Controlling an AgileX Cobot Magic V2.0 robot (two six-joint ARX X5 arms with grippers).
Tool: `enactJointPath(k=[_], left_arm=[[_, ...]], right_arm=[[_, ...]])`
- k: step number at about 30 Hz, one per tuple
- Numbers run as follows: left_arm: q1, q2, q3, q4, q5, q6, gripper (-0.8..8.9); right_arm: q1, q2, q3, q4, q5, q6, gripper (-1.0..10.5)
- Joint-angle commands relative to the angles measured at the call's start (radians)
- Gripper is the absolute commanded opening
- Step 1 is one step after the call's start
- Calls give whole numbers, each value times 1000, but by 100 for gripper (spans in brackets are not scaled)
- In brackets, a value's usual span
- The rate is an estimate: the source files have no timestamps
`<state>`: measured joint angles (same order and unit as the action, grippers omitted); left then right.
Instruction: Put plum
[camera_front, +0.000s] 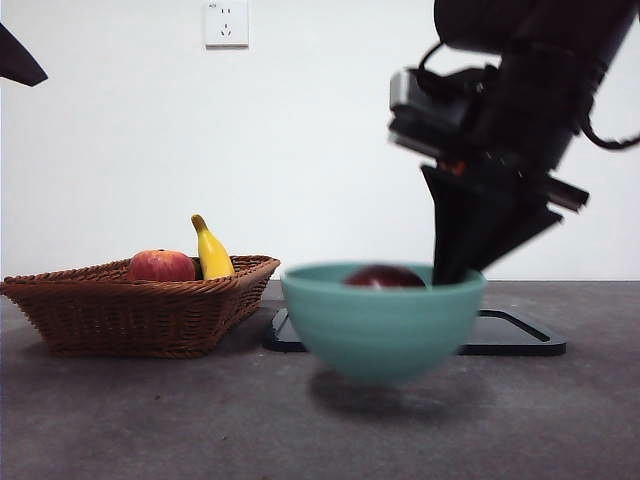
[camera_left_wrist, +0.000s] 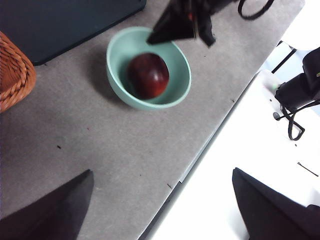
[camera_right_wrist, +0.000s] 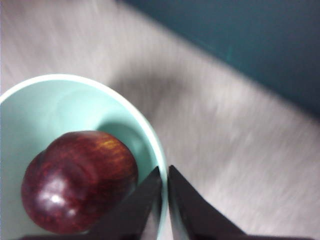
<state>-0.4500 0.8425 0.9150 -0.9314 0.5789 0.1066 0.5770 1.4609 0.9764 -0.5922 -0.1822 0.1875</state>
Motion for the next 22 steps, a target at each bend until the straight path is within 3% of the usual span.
enactJointPath(k=[1, 13, 22], left_arm=[[-6, 5, 13, 13, 6, 13, 433], [-6, 5, 13, 12, 6, 13, 433], [-6, 5, 13, 12, 6, 13, 433]], right_arm=[[-22, 3, 48, -5, 0, 11, 12], [-183, 106, 262, -61, -1, -34, 11], [-242, 274, 422, -81, -4, -54, 11]])
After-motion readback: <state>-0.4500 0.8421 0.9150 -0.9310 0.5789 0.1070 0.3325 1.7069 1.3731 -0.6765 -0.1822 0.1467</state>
